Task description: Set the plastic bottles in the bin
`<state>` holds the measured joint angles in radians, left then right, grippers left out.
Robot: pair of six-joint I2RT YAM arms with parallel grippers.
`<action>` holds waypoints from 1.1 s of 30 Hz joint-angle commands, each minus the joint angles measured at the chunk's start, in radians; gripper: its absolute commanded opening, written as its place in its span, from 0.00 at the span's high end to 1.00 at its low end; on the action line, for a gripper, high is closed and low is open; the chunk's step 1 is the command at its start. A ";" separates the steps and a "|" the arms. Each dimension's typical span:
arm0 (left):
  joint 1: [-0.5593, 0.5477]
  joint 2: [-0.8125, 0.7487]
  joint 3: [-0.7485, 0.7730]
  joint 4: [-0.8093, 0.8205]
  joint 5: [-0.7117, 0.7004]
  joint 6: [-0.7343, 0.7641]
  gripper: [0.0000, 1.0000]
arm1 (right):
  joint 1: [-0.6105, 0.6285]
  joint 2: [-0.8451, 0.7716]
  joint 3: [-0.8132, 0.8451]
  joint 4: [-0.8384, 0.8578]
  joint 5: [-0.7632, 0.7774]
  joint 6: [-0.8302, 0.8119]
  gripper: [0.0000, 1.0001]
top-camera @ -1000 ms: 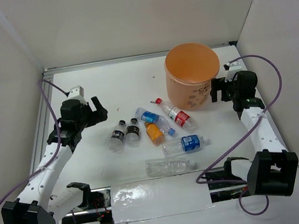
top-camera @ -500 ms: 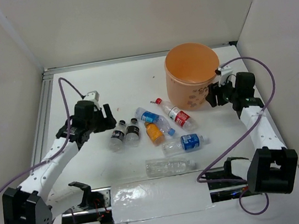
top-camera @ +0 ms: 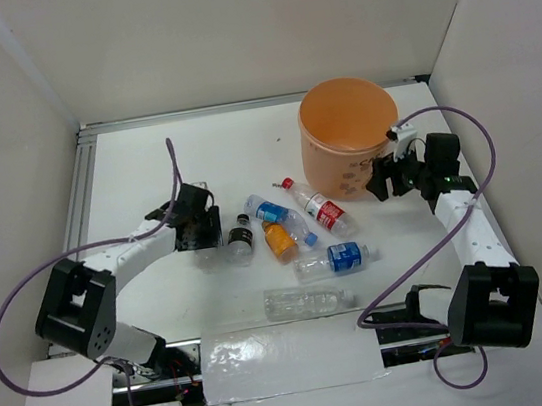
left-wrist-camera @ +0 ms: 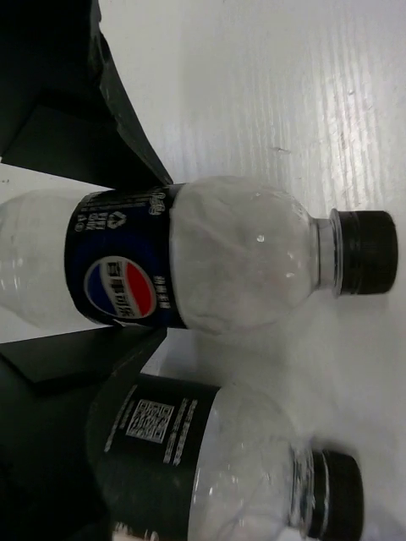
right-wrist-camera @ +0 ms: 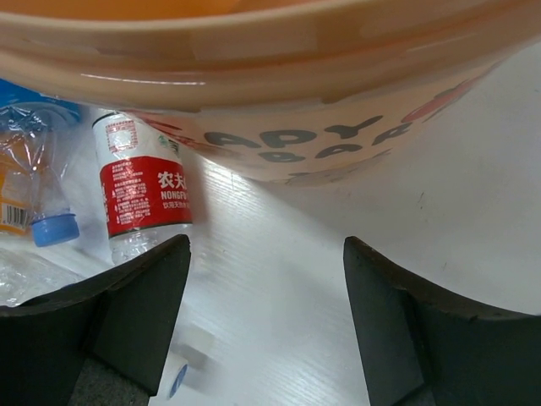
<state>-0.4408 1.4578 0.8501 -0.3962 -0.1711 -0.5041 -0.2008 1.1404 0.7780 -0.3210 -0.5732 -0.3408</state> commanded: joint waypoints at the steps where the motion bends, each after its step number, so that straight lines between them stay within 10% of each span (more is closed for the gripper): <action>1: -0.030 0.053 0.030 -0.004 -0.036 -0.004 0.28 | 0.000 -0.021 0.026 -0.024 -0.043 -0.030 0.19; 6: -0.050 0.064 0.052 -0.026 -0.059 -0.004 0.64 | 0.009 -0.021 0.035 -0.087 -0.120 -0.142 0.21; 11: -0.059 -0.082 0.167 -0.116 -0.058 -0.004 0.78 | 0.087 -0.042 0.044 -0.171 -0.189 -0.253 0.40; 18: -0.125 -0.107 0.551 0.008 0.163 0.098 0.84 | 0.184 -0.064 0.024 -0.200 -0.180 -0.302 0.42; 27: -0.274 0.387 1.174 0.315 0.334 0.121 0.86 | 0.273 -0.123 -0.019 -0.328 -0.191 -0.579 0.24; 33: -0.325 0.630 1.408 0.358 0.295 0.099 0.61 | 0.314 -0.244 -0.095 -0.397 -0.237 -0.825 0.06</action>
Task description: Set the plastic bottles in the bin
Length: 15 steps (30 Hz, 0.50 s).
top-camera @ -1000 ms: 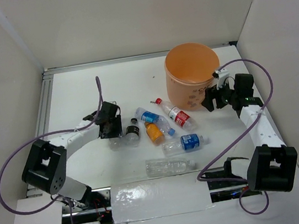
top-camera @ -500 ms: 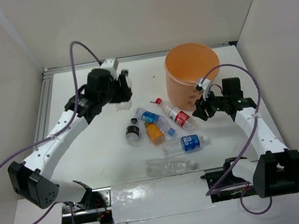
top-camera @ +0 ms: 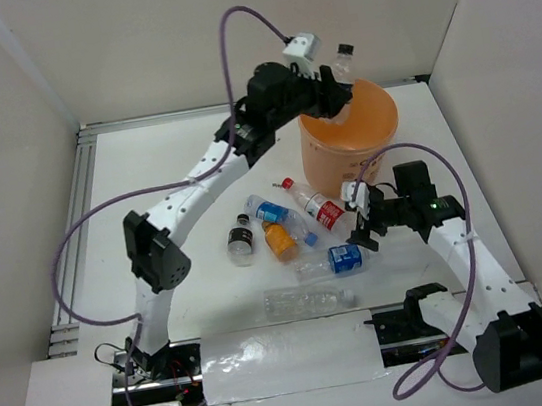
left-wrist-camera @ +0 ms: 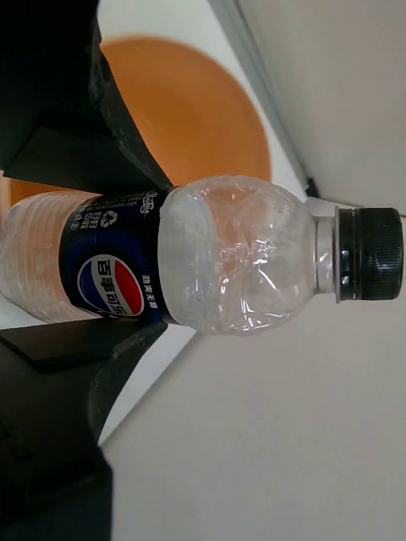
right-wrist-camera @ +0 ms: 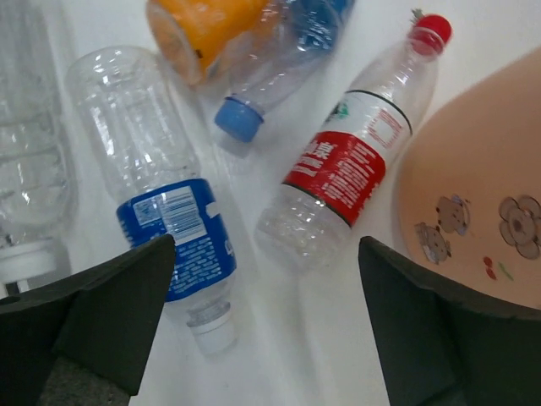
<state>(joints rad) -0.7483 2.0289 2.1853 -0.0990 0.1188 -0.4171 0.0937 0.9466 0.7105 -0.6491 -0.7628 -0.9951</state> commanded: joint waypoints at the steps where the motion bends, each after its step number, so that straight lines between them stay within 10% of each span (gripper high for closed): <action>1: -0.029 0.091 0.073 0.061 -0.005 0.002 0.54 | 0.032 -0.060 -0.028 -0.078 -0.047 -0.181 0.04; 8: -0.048 0.134 0.074 0.042 -0.044 0.001 0.00 | 0.124 -0.039 -0.072 -0.090 -0.056 -0.244 0.01; 15: -0.048 0.045 0.065 -0.007 -0.076 0.052 0.00 | 0.228 0.040 -0.100 -0.037 0.026 -0.310 0.01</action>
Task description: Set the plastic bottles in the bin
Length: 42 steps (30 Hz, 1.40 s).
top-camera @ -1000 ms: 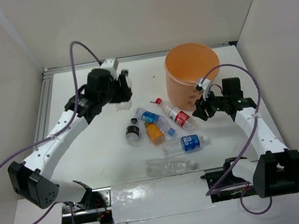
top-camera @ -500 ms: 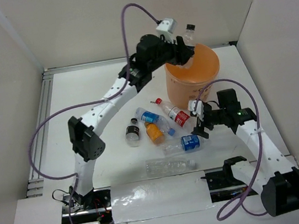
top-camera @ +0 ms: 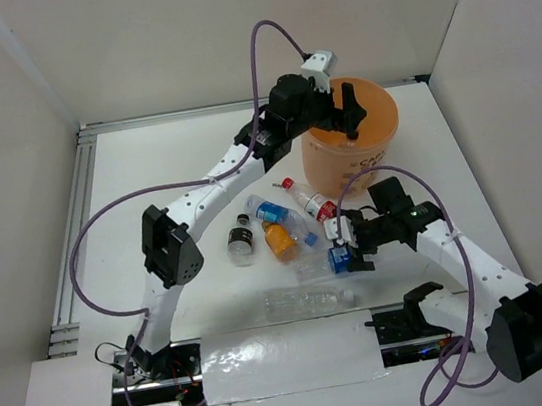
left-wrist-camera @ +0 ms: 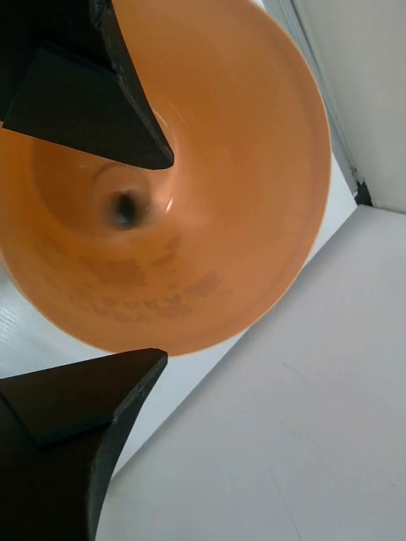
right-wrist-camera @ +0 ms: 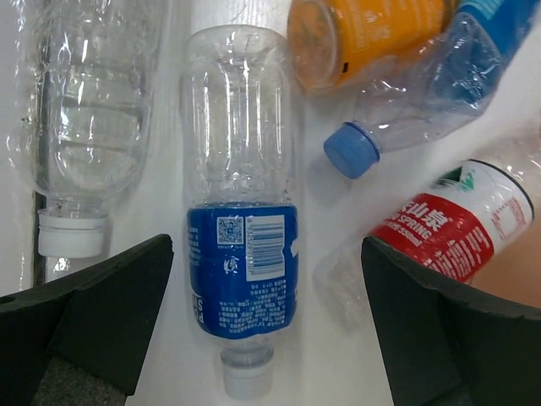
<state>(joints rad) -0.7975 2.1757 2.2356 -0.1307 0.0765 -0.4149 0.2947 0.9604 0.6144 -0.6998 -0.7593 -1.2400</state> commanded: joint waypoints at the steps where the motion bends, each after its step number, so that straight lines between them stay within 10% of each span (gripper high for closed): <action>1: 0.001 -0.173 -0.048 0.016 -0.046 0.062 0.00 | 0.047 0.037 -0.004 0.014 0.043 -0.065 0.01; 12: 0.010 -0.847 -1.025 -0.138 -0.359 -0.013 0.00 | 0.147 0.201 -0.094 0.210 0.172 -0.076 0.03; 17: 0.043 -1.048 -1.312 -0.161 -0.377 -0.156 0.00 | 0.156 0.235 -0.088 0.119 0.187 -0.197 0.48; 28: 0.136 -0.987 -1.413 -0.104 -0.301 -0.199 0.00 | 0.192 -0.005 0.338 -0.121 0.025 -0.021 0.64; 42: 0.221 -0.910 -1.473 -0.017 -0.172 -0.170 0.00 | 0.110 0.076 0.581 0.411 0.242 0.343 0.65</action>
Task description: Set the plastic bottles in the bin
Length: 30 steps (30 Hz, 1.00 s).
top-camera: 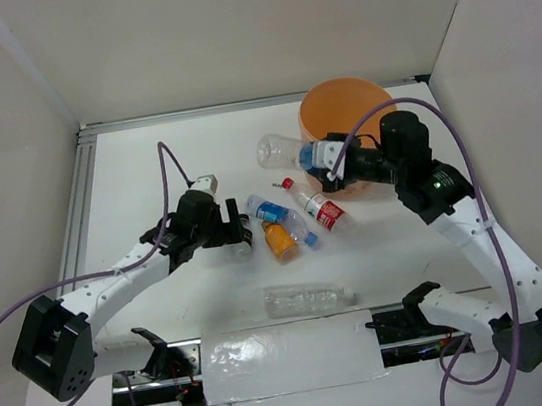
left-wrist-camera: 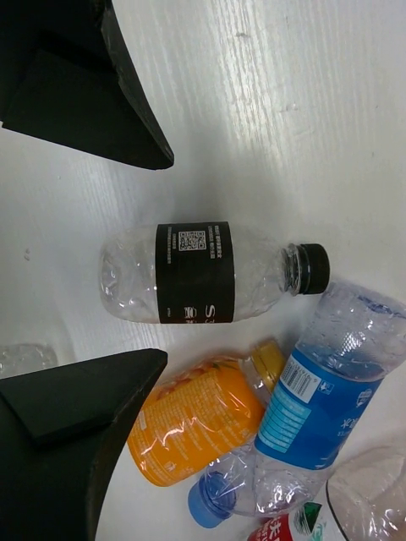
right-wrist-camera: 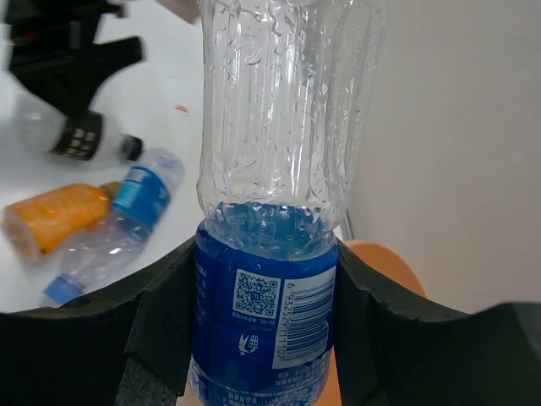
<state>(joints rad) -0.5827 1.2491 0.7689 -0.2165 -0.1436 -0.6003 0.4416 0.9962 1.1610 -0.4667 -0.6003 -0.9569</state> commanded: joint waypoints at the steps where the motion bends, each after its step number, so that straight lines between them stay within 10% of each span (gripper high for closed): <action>1: 0.006 0.030 -0.017 0.078 0.049 0.016 0.00 | -0.067 0.054 0.048 0.178 0.083 0.050 0.65; 11: -0.006 0.141 -0.017 0.132 0.058 0.016 0.00 | -0.299 0.200 0.069 0.260 -0.019 0.087 0.59; 13: -0.016 0.164 -0.017 0.132 0.035 0.016 0.00 | -0.332 0.241 0.078 0.260 -0.042 0.098 0.47; 16: -0.026 0.174 -0.026 0.132 0.022 0.025 0.02 | -0.380 0.294 0.123 0.197 -0.082 0.110 0.02; 22: -0.045 0.203 -0.046 0.141 0.010 0.025 0.10 | -0.466 0.268 0.164 0.163 -0.208 0.253 0.00; 30: -0.083 0.231 0.036 0.082 0.021 0.045 0.71 | -0.523 0.089 0.123 0.046 -0.476 0.300 0.00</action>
<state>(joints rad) -0.6415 1.4822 0.7547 -0.0803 -0.1158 -0.5735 -0.0673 1.1881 1.2827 -0.3756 -0.9142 -0.6930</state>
